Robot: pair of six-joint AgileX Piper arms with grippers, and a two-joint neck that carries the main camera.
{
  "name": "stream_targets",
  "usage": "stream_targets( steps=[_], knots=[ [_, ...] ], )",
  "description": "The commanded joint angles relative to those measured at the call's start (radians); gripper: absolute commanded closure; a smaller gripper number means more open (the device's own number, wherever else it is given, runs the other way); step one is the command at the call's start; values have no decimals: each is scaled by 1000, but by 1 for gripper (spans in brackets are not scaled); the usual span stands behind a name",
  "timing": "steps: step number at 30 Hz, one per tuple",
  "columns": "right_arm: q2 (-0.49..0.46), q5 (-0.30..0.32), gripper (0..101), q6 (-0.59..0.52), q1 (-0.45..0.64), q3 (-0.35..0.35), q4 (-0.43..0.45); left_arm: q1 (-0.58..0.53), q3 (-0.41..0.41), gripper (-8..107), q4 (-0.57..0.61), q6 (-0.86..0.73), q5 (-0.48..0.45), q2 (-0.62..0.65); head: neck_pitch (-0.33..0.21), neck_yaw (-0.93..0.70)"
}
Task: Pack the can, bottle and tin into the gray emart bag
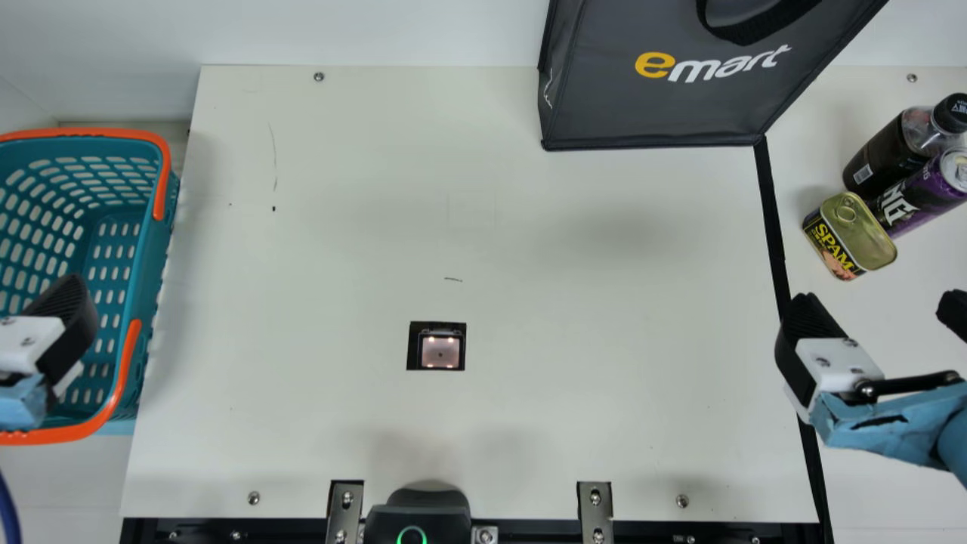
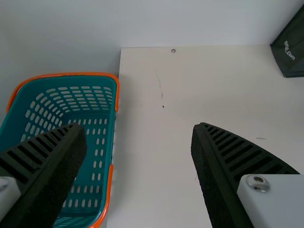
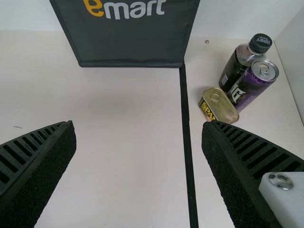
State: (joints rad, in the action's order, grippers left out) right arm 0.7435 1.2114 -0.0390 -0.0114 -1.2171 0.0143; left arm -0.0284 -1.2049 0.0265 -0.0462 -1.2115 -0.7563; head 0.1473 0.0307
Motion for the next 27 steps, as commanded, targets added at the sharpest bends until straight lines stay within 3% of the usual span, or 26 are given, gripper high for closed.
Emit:
stream_targets(
  steps=[1,13,27],
  knots=[
    [0,0,10,0,0,0,0,0,0,9,0,0,0,0,-32,20],
    [0,0,10,0,0,0,0,0,0,9,0,0,0,0,-322,316],
    [0,0,10,0,0,0,0,0,0,9,0,0,0,0,-322,318]
  ],
)
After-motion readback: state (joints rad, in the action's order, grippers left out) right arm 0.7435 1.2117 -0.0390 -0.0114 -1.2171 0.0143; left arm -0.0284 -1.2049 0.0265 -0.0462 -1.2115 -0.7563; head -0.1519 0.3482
